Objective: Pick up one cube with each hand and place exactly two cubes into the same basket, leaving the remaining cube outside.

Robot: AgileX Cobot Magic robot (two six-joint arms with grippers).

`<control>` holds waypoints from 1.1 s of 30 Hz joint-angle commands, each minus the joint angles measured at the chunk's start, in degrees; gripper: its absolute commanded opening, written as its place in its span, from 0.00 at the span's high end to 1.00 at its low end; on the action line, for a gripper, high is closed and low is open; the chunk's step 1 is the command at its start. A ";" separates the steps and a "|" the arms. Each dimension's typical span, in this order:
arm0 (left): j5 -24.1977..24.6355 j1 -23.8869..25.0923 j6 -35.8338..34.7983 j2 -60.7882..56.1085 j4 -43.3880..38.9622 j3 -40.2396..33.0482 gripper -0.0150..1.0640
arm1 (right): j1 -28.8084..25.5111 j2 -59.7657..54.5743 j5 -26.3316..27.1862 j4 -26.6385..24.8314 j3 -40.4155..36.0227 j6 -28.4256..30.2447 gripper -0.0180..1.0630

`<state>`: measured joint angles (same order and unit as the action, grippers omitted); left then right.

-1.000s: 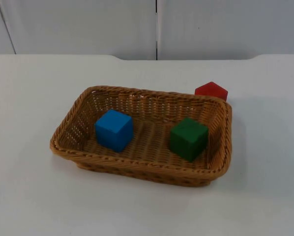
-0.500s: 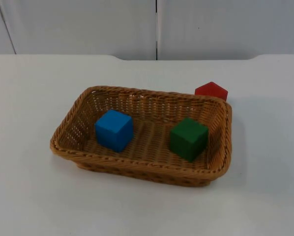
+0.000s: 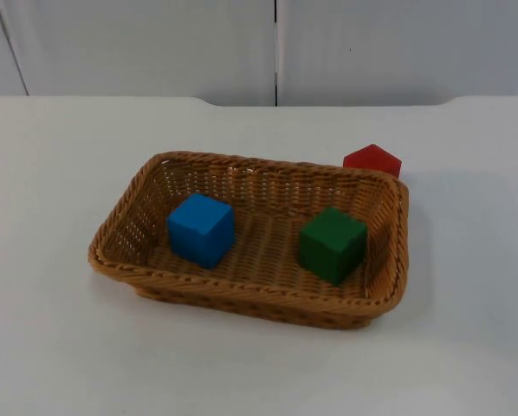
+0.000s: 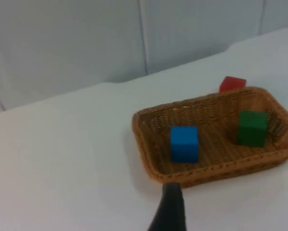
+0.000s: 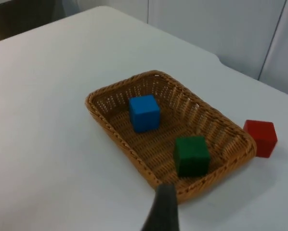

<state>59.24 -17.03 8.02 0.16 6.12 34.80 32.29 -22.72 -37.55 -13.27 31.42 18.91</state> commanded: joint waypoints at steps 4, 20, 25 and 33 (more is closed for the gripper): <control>2.44 -0.21 -2.12 -0.16 -1.74 -2.16 0.35 | 0.26 3.07 -4.07 4.49 -0.25 -5.03 0.37; 2.44 -0.21 -2.31 -0.16 -1.74 -6.32 0.35 | 0.26 15.35 -18.50 11.90 -0.25 -13.12 0.37; 2.44 -0.21 -2.31 -0.16 -1.74 -6.32 0.35 | 0.26 18.72 -22.70 12.49 -0.25 -15.07 0.37; 2.43 -0.21 -2.31 -0.16 -1.64 -6.32 0.35 | 0.26 22.72 -24.26 16.22 -1.88 -19.38 0.37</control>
<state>62.18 -17.03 6.20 0.16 4.59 28.71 32.29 -0.71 -61.80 2.34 29.81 0.53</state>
